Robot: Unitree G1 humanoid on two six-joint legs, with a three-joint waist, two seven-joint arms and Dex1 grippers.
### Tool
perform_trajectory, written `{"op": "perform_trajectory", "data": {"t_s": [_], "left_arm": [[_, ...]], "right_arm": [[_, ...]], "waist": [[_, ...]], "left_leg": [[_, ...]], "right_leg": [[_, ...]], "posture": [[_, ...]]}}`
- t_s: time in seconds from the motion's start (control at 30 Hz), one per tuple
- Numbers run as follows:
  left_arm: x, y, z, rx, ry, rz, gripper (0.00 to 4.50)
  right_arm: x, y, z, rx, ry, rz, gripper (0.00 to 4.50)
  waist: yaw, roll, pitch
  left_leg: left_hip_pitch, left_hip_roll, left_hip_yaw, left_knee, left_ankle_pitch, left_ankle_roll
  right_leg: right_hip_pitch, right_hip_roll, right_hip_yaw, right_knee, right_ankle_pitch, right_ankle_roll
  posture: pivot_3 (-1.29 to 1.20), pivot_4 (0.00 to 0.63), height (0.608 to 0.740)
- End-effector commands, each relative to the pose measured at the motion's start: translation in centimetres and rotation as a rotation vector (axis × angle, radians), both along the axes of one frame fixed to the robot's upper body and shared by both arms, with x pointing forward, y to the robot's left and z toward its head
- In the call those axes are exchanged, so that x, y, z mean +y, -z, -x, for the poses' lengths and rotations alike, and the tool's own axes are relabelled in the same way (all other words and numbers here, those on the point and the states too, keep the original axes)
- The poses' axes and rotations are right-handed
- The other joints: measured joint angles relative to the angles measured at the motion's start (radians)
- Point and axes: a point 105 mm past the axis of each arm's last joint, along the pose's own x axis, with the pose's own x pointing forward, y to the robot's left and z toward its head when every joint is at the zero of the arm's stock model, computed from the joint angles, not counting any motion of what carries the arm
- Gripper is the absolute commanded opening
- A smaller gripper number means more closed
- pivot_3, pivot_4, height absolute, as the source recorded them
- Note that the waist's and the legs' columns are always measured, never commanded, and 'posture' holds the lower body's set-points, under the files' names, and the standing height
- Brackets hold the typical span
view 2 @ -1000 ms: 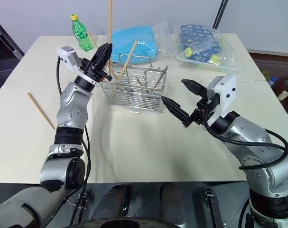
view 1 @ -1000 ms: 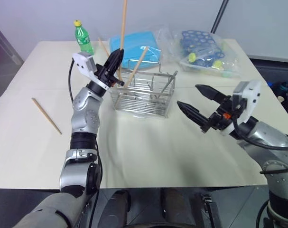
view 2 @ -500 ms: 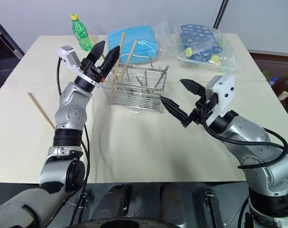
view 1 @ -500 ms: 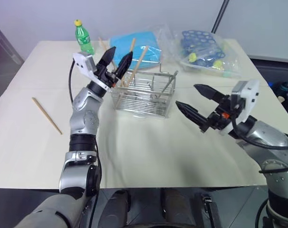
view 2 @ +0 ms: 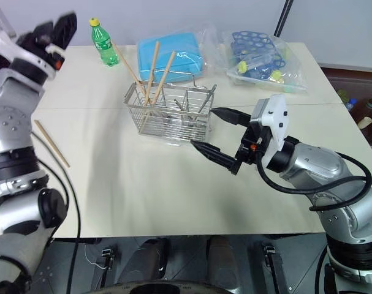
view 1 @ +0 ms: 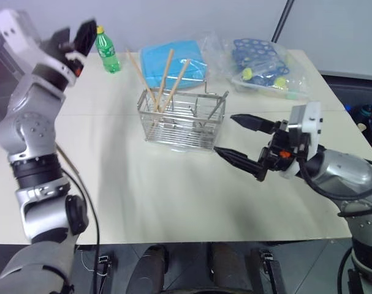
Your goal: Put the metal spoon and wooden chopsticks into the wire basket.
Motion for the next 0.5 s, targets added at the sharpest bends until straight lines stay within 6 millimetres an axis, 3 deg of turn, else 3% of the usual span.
{"op": "perform_trajectory", "data": {"t_s": [0.03,0.2,0.5], "left_arm": [[3.9,3.0,0.1,0.193,-0.302,-0.100,4.41],[8.3,9.7,1.4,0.449,-0.614,-0.069,4.41],[9.1,15.4,4.1,0.675,-0.798,-0.065,4.41]], "right_arm": [[0.8,-0.6,0.9,-0.033,-0.090,0.020,4.50],[1.7,-0.3,0.7,-0.025,-0.152,0.032,4.50],[2.0,-0.3,1.1,-0.019,-0.217,0.057,4.50]], "waist": [[0.001,0.000,0.000],[0.002,0.000,0.000],[0.004,-0.001,0.000]], "left_leg": [[0.000,0.000,0.000,0.000,0.000,0.000],[0.000,0.000,-0.001,0.000,0.000,0.000],[-0.001,0.000,-0.001,0.000,0.000,0.000]], "right_leg": [[0.000,0.000,0.000,0.000,0.000,0.000],[0.000,0.000,0.000,0.000,0.000,0.000],[-0.001,0.000,0.000,0.000,0.000,0.000]], "posture": [[0.00,0.150,0.740],[0.00,0.150,0.740],[0.00,0.150,0.740]]}}
